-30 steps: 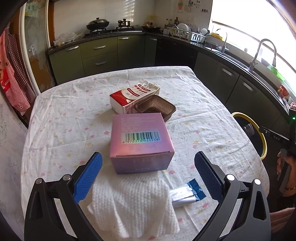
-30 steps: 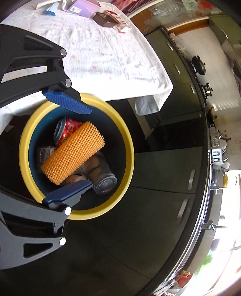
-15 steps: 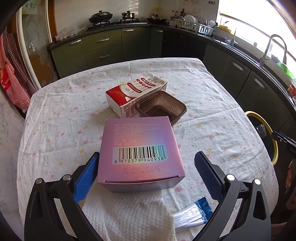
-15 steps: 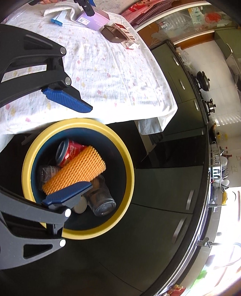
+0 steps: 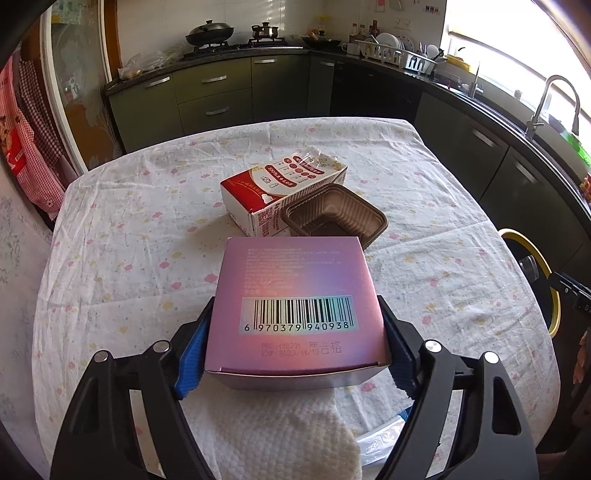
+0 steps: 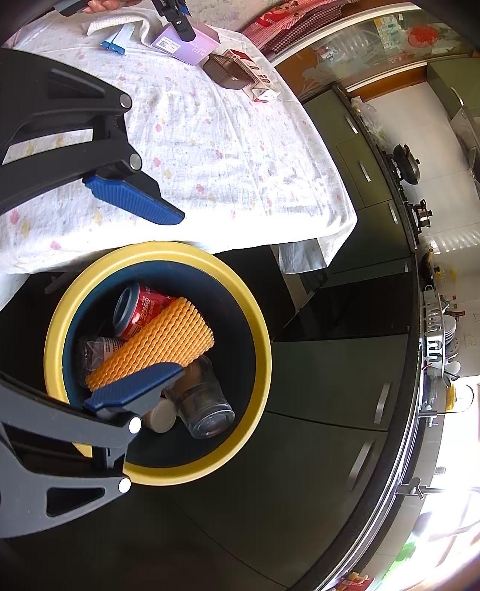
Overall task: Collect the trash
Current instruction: 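Grasp the pink barcode box with the left tool, then carry the pink box over the bin and open the left tool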
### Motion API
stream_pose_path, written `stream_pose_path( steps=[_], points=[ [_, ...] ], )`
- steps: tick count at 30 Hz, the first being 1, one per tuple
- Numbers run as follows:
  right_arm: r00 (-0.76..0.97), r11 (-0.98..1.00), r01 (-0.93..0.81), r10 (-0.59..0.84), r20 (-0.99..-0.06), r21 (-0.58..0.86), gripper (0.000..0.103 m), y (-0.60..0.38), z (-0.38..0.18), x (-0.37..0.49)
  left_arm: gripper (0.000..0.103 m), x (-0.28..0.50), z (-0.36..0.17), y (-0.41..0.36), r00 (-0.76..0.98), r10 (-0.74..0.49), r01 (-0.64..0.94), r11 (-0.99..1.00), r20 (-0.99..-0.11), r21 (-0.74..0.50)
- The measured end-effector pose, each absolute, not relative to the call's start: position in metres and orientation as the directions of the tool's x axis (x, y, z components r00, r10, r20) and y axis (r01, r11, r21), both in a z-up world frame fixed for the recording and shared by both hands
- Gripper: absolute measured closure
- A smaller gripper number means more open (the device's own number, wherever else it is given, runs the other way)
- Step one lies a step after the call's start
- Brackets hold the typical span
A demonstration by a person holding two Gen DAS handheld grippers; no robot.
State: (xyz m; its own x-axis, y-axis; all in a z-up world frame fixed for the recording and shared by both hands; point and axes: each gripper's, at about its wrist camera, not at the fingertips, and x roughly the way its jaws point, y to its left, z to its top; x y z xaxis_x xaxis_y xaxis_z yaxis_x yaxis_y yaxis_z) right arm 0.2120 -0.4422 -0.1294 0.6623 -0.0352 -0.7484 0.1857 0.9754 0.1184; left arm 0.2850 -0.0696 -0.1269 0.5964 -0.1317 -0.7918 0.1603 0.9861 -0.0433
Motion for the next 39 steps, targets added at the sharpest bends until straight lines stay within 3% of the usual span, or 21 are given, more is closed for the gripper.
stream_pose_path(
  steps=[11,18,31,39],
  points=[
    [0.669,0.972,0.186,-0.019,-0.743,0.142,0.031,-0.447,-0.132,0.209,0.025,0.266,-0.089,-0.084,0.657,-0.154,0.201,0.979,-0.738,-0.025],
    [0.689,0.965,0.202,-0.02,-0.725,0.166,0.031,-0.461,-0.129,0.198,0.025,0.246,-0.058,-0.122,0.678,-0.232,0.295,0.955,-0.698,-0.032],
    [0.717,0.91,0.352,-0.113,-0.687,0.217,0.029,-0.54,-0.121,0.136,0.025,0.234,-0.064,-0.309,0.464,-0.502,0.654,0.75,-0.73,-0.1],
    [0.723,0.876,0.41,-0.142,-0.676,0.255,0.029,-0.569,-0.124,0.111,0.025,0.249,-0.103,-0.42,0.378,-0.527,0.707,0.695,-0.761,-0.13]
  ],
)
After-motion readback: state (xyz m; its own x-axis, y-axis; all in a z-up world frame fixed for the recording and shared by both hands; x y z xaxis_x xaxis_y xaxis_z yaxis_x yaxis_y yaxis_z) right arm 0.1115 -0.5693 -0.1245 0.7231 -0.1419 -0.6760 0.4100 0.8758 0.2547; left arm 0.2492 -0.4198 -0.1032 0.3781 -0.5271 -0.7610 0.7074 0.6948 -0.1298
